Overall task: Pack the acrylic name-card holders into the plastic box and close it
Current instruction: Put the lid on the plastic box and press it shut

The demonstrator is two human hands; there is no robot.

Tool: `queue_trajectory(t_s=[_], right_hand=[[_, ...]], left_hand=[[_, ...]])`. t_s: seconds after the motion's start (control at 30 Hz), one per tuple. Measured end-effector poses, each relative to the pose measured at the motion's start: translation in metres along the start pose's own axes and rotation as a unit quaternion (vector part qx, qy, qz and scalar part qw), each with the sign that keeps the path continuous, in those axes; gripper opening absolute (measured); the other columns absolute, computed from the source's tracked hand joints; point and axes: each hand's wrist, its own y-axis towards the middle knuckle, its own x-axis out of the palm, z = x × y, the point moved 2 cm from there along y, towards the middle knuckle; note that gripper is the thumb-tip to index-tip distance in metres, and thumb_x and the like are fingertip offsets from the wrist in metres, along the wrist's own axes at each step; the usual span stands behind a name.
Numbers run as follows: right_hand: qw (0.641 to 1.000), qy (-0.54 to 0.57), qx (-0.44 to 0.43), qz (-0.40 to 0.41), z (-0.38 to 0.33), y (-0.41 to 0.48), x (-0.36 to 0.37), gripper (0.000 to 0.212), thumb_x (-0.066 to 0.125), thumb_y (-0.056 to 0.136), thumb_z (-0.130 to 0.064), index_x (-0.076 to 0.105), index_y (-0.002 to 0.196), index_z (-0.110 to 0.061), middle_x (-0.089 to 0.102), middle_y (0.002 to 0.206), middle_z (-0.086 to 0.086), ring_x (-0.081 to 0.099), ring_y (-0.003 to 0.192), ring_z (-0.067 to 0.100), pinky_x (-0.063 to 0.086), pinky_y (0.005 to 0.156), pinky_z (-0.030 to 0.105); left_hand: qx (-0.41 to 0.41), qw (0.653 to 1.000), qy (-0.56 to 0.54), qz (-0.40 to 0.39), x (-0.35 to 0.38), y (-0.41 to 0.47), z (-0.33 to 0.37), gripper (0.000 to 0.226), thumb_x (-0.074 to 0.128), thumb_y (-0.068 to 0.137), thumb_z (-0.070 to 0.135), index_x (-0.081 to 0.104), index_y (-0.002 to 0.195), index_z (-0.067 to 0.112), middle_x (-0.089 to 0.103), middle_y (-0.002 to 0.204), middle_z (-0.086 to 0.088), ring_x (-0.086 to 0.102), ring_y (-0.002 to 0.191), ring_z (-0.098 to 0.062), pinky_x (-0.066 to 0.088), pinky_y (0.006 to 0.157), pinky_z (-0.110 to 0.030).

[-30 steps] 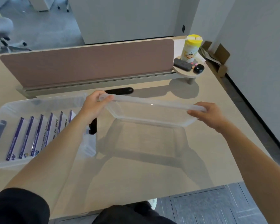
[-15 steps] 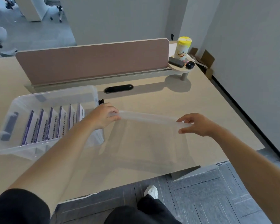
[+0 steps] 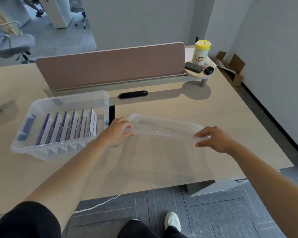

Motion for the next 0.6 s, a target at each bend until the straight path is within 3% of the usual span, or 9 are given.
queue_trajectory(t_s=[0.13, 0.27, 0.37, 0.5, 0.6], right_hand=[[0.999, 0.014, -0.038, 0.019, 0.000, 0.017, -0.021, 0.030, 0.090, 0.069, -0.023, 0.072, 0.090, -0.033, 0.067, 0.101, -0.009, 0.061, 0.101, 0.017, 0.040, 0.086, 0.025], [0.993, 0.016, -0.114, 0.034, -0.032, 0.042, -0.026, 0.029, 0.089, 0.071, -0.020, 0.075, 0.096, -0.020, 0.066, 0.101, -0.004, 0.059, 0.097, 0.016, 0.041, 0.089, 0.026], [0.986, 0.006, -0.163, 0.038, -0.069, 0.059, -0.016, 0.026, 0.087, 0.074, -0.021, 0.075, 0.097, -0.020, 0.063, 0.100, -0.007, 0.056, 0.095, 0.012, 0.038, 0.087, 0.024], [0.969, -0.023, -0.241, 0.046, -0.127, 0.080, 0.017, 0.025, 0.086, 0.075, -0.023, 0.077, 0.097, -0.022, 0.062, 0.095, -0.009, 0.056, 0.091, 0.012, 0.042, 0.087, 0.027], [0.957, -0.050, -0.281, 0.056, -0.164, 0.092, 0.055, 0.028, 0.086, 0.075, -0.025, 0.078, 0.102, -0.020, 0.061, 0.093, -0.009, 0.056, 0.092, 0.015, 0.044, 0.089, 0.030]], left_hand=[[-0.002, 0.998, 0.017, 0.061, -0.012, 0.002, 0.016, 0.034, 0.063, 0.092, 0.036, 0.062, 0.116, 0.011, 0.053, 0.116, 0.000, 0.041, 0.115, -0.017, 0.036, 0.099, -0.031], [-0.008, 0.987, 0.053, 0.151, -0.036, -0.018, 0.009, 0.032, 0.067, 0.090, 0.030, 0.065, 0.112, 0.007, 0.055, 0.114, -0.006, 0.046, 0.114, -0.023, 0.033, 0.097, -0.026], [-0.029, 0.974, 0.082, 0.208, -0.053, -0.043, -0.013, 0.031, 0.068, 0.089, 0.028, 0.066, 0.111, 0.006, 0.055, 0.112, -0.007, 0.047, 0.111, -0.025, 0.032, 0.097, -0.024], [-0.066, 0.959, 0.086, 0.262, -0.074, -0.086, -0.051, 0.029, 0.072, 0.087, 0.022, 0.066, 0.109, 0.005, 0.055, 0.110, -0.008, 0.048, 0.109, -0.025, 0.041, 0.098, -0.035], [-0.084, 0.953, 0.088, 0.276, -0.083, -0.120, -0.092, 0.030, 0.071, 0.087, 0.027, 0.067, 0.105, 0.003, 0.057, 0.105, -0.009, 0.049, 0.104, -0.027, 0.037, 0.096, -0.028]])
